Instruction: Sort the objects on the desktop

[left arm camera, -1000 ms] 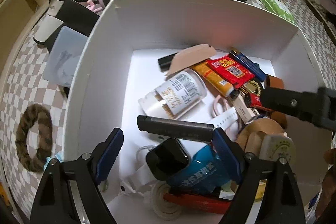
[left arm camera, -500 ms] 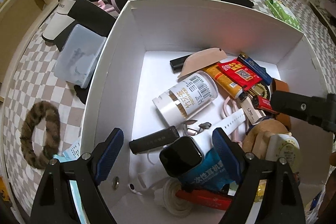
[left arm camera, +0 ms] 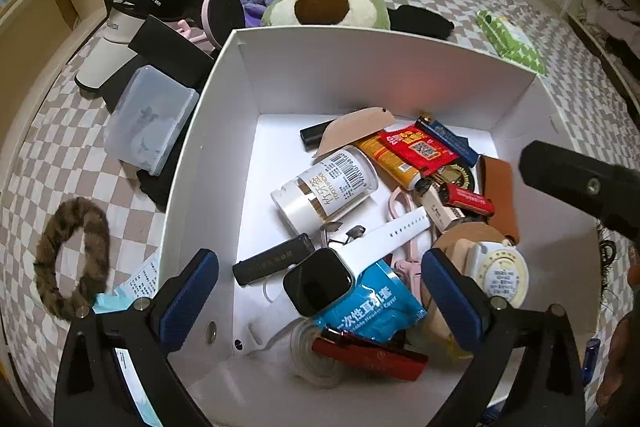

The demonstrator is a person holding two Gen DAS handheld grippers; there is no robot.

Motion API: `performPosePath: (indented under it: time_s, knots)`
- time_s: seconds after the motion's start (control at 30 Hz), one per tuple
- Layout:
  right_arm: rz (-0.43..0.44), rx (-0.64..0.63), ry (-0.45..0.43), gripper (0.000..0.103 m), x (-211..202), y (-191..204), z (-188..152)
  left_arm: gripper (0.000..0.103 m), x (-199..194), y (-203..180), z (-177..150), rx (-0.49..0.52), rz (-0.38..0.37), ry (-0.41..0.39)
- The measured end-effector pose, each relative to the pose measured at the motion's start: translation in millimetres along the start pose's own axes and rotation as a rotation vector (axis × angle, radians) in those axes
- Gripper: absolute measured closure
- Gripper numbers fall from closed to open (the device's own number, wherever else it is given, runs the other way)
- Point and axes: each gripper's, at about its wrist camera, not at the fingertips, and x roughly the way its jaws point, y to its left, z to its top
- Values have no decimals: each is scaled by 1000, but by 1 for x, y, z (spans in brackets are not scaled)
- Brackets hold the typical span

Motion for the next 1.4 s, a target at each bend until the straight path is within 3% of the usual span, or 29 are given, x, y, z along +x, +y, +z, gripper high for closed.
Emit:
performPosePath:
  time_s: [0.67,1.07,1.27,1.4]
  knots:
    - [-128,-107,-193,0,-72,9,-36,0,-58,12,-11,6,-56,-114]
    - [-195,-183,-270,0,-114,6,-66,1,-96,16,-22,59,-44,-165]
    - [-192,-197,-294,0,-134,5,-83,1,-120,18,-32,112,11,-224]
    - [-178,-184,-308,0,-148,7,-94,1,-134,24,-40,102,-4,-238]
